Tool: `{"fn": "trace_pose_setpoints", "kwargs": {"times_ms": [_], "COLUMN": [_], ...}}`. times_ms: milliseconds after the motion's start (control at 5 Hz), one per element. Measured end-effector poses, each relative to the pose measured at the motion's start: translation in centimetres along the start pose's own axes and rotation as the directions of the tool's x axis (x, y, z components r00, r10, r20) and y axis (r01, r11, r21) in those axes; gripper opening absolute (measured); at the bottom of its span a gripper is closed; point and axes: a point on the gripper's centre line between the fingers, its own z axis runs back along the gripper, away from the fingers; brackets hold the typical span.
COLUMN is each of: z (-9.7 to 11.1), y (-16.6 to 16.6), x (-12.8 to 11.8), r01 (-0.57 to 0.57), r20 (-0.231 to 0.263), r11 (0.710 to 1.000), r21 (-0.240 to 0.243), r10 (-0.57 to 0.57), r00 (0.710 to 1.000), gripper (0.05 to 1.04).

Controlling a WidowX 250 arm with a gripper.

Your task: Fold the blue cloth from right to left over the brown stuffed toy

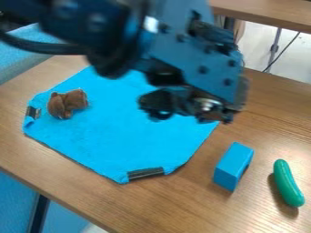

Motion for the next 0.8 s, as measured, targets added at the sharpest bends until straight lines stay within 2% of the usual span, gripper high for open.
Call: {"fn": "trace_pose_setpoints", "kwargs": {"times_ms": [200,400,800], "z": [-1.7,-3.4,-7.7], "y": [-1.8,-3.7,-6.1], "x": [1.9,3.2,3.2], "r01": [-0.094,-0.153,-0.158], "r20": [0.028,0.024,0.047], "r11": [0.996,0.988,0.986], "r21": [0.001,-0.009,0.056], "r10": [0.094,0.154,0.155], "r00": [0.995,0.988,0.987], "gripper": [1.000,1.000,1.000]}}
